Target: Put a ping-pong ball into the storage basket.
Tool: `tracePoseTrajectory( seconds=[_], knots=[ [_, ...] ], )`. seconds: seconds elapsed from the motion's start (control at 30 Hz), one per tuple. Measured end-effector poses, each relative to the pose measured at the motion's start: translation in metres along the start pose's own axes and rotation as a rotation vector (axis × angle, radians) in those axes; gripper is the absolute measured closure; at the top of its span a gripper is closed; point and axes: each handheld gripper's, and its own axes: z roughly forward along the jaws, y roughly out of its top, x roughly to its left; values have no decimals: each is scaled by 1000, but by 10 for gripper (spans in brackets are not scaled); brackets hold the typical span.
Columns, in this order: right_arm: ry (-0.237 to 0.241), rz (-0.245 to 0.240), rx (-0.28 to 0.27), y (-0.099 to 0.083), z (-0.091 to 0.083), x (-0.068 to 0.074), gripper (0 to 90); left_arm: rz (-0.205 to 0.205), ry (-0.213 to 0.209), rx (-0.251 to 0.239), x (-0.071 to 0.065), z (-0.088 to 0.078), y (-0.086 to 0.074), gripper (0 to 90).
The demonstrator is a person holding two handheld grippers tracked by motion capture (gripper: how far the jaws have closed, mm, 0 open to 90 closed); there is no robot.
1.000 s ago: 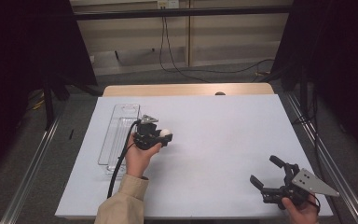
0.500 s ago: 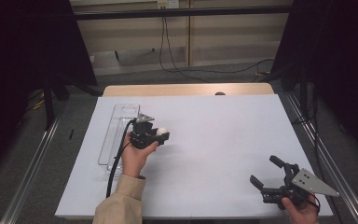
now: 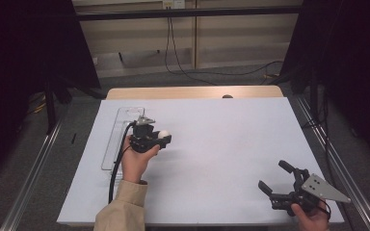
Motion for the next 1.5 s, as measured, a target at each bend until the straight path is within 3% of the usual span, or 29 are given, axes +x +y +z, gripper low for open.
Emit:
tracePoseTrajectory(
  seconds=[1.5],
  knots=[
    [2, -1, 1, 0, 0, 0, 7, -47, 26, -10, 15, -28, 4, 511]
  ],
)
